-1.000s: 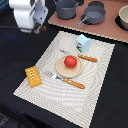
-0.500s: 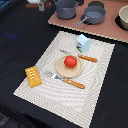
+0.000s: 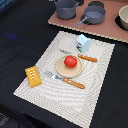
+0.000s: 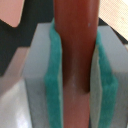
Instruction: Interact with the objects in diverse but meaningful ways.
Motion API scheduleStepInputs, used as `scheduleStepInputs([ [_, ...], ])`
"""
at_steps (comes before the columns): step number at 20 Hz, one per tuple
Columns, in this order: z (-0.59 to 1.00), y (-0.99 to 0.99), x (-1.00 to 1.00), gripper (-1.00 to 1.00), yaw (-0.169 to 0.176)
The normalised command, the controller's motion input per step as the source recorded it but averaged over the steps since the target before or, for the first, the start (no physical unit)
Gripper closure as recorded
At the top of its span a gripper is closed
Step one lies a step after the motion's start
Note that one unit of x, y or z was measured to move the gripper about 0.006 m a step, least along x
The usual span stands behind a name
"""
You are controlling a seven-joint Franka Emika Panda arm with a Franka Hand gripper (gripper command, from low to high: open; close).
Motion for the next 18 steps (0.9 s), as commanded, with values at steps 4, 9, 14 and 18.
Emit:
scheduleStepInputs([
  [4, 0.11, 0.72, 0.50, 1.00, -0.025],
  [9, 0.14, 0.74, 0.53, 1.00, -0.024],
  [14, 0.14, 0.69, 0.59, 1.00, -0.029],
  [18, 0.04, 0.64, 0.53, 1.00, -0.031],
])
